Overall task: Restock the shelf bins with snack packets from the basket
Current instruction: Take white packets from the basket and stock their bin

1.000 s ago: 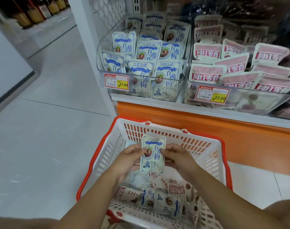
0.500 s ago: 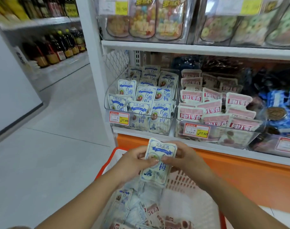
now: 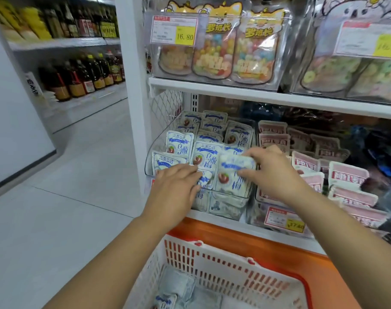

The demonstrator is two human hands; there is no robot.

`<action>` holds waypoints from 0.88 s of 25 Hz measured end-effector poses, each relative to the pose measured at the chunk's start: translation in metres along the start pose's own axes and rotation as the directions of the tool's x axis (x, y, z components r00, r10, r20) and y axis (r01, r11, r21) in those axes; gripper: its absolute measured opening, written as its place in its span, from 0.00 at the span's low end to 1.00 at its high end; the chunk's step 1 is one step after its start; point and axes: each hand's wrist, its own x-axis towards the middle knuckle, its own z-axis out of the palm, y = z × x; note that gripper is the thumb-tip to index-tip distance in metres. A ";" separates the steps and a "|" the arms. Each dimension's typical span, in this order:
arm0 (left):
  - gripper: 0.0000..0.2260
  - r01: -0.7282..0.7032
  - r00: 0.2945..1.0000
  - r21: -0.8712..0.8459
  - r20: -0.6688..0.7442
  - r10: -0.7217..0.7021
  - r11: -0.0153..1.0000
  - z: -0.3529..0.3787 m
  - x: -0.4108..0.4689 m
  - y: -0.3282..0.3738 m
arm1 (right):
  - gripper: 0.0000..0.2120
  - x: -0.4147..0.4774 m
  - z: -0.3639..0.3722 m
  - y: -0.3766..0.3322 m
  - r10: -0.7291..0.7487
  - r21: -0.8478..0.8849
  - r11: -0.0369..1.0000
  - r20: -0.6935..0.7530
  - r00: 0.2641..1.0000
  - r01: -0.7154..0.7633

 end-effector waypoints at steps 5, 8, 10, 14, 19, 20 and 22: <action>0.17 0.025 0.996 -0.084 0.093 -0.017 0.996 0.003 0.006 -0.005 | 0.17 0.010 0.014 0.000 -0.151 -0.540 0.835 -0.046 0.987 0.102; 0.18 0.053 0.991 -0.113 0.125 -0.039 0.992 0.001 0.005 -0.003 | 0.17 0.002 0.023 0.001 -0.161 -0.580 0.806 -0.027 0.987 0.116; 0.20 0.075 0.987 -0.132 0.152 -0.054 0.988 -0.002 0.003 -0.001 | 0.23 -0.001 0.026 -0.003 -0.198 -0.520 0.843 -0.060 0.978 0.139; 0.23 0.081 0.964 -0.053 0.258 -0.065 0.995 0.001 0.000 0.009 | 0.14 0.001 0.028 -0.006 -0.164 -0.474 0.879 -0.188 0.968 0.056; 0.23 0.091 0.970 -0.115 0.234 -0.062 0.989 -0.010 -0.017 0.010 | 0.14 0.009 0.026 -0.013 -0.077 -0.609 0.793 -0.126 0.989 -0.015; 0.22 0.091 0.978 -0.147 0.200 -0.061 0.985 -0.012 -0.022 0.011 | 0.14 0.010 0.025 -0.012 -0.079 -0.610 0.792 -0.118 0.990 -0.010; 0.19 0.091 0.994 -0.220 0.074 -0.077 0.971 -0.014 -0.035 0.012 | 0.15 0.001 0.025 -0.010 -0.170 -0.527 0.849 -0.221 0.960 0.029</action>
